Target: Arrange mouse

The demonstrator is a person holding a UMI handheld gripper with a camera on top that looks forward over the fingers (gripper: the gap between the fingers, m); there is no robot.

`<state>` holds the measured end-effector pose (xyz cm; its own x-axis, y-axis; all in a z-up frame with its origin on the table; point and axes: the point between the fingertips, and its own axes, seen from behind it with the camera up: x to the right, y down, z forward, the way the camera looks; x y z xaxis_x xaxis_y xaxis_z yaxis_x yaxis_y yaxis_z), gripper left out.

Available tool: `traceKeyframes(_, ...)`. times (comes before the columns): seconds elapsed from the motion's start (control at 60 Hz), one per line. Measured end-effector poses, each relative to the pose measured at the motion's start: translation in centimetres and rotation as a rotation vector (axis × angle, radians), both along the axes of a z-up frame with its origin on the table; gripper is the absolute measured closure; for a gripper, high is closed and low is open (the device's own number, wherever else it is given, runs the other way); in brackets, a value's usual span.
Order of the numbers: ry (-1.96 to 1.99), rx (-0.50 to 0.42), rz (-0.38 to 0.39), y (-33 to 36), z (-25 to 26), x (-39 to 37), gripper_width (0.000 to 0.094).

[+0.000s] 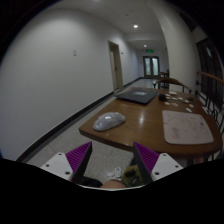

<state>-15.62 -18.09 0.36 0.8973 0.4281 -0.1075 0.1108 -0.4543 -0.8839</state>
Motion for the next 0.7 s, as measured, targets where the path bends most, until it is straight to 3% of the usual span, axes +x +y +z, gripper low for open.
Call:
traceKeyframes(0.117, -0.042, -0.008, 0.020, 4.1, -2.5, -2.2, 0.0100)
traceKeyframes(0.5, -0.091, 0.028, -0.076, 13.8, -3.8, -5.7, 0.0121)
traceKeyframes(0.633, -0.095, 0.041, -0.100, 15.6, -4.0, -5.8, 0.0223)
traceKeyframes(0.7, -0.072, 0.033, -0.090, 15.9, -4.2, -6.2, 0.0378)
